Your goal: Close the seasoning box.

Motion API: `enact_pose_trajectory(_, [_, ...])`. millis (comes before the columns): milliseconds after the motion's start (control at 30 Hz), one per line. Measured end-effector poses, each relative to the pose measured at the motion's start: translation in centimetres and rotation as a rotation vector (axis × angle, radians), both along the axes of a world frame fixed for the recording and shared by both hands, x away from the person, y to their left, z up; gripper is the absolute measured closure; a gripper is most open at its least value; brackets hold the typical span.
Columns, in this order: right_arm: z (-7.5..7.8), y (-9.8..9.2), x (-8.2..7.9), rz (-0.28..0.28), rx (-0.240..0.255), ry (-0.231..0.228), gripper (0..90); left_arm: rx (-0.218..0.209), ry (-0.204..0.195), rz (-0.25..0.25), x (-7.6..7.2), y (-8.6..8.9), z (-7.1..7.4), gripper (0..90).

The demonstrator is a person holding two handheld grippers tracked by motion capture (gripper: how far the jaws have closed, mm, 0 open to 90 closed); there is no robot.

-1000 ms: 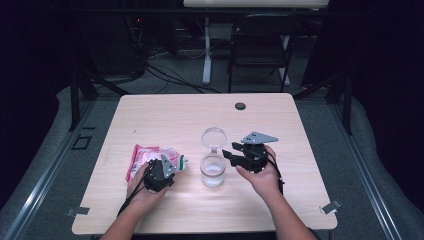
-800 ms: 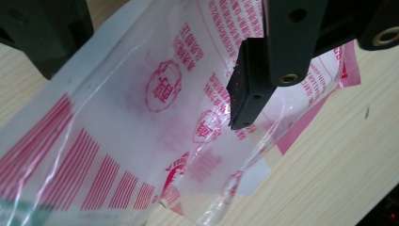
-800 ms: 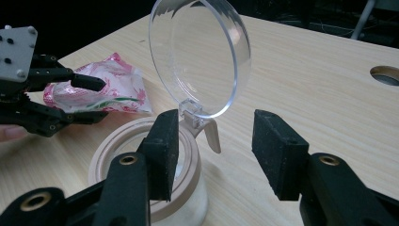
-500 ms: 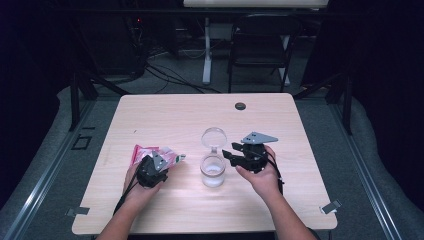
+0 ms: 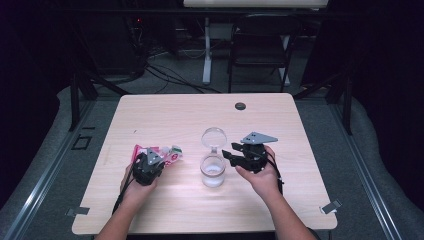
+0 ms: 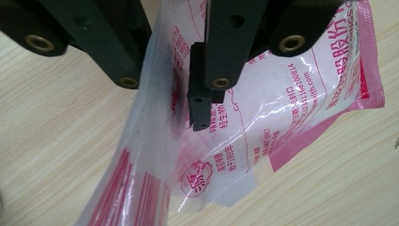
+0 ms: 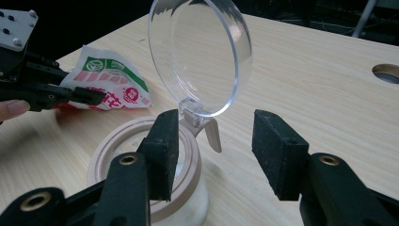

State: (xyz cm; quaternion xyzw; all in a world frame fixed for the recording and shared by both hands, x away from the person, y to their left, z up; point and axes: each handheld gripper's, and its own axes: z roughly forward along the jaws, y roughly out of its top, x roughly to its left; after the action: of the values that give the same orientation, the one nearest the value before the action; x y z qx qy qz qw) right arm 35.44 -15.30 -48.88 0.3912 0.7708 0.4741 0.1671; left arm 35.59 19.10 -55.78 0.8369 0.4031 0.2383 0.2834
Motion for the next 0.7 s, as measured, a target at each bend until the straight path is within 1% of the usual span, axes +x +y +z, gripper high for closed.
enact_pose_trajectory(33, [0.00, 0.00, 0.00, 0.000, 0.000, 0.000, 51.6, 0.000, 0.000, 0.000, 0.00, 0.00, 0.00, 86.0])
enact_pose_trajectory(67, [0.00, 0.01, 0.00, 0.000, 0.000, 0.001, 51.6, -0.018, 0.005, 0.011, 0.06, 0.08, -0.01, 87.4])
enact_pose_trajectory(200, [-0.02, -0.01, -0.01, -0.004, 0.003, 0.000, 51.6, -0.044, 0.017, 0.018, 0.22, 0.35, 0.08, 89.9])
enact_pose_trajectory(333, [0.02, -0.03, -0.02, -0.002, 0.003, -0.001, 51.6, -0.054, 0.023, 0.018, 0.21, 0.50, 0.22, 90.0])
enact_pose_trajectory(400, [0.01, 0.01, -0.01, 0.003, 0.000, 0.000, 51.6, -0.053, 0.011, 0.023, 0.16, 0.49, 0.25, 90.0])
enact_pose_trajectory(467, [0.00, 0.09, -0.04, 0.004, -0.001, -0.002, 51.6, -0.056, 0.012, 0.023, 0.14, 0.51, 0.30, 90.0])
enact_pose_trajectory(500, [0.00, 0.10, -0.05, 0.005, -0.001, -0.003, 51.5, -0.065, 0.017, 0.023, 0.12, 0.63, 0.43, 90.0])
enact_pose_trajectory(567, [0.01, 0.12, -0.05, 0.005, 0.001, -0.002, 51.5, -0.067, 0.013, 0.025, 0.12, 0.65, 0.43, 90.0])
enact_pose_trajectory(633, [-0.01, 0.15, -0.05, 0.005, 0.002, -0.002, 51.5, -0.074, 0.017, 0.025, 0.11, 0.83, 0.61, 90.0])
enact_pose_trajectory(700, [-0.01, 0.17, -0.07, 0.006, 0.002, -0.001, 51.5, -0.085, 0.012, 0.032, 0.07, 0.98, 0.74, 90.0])
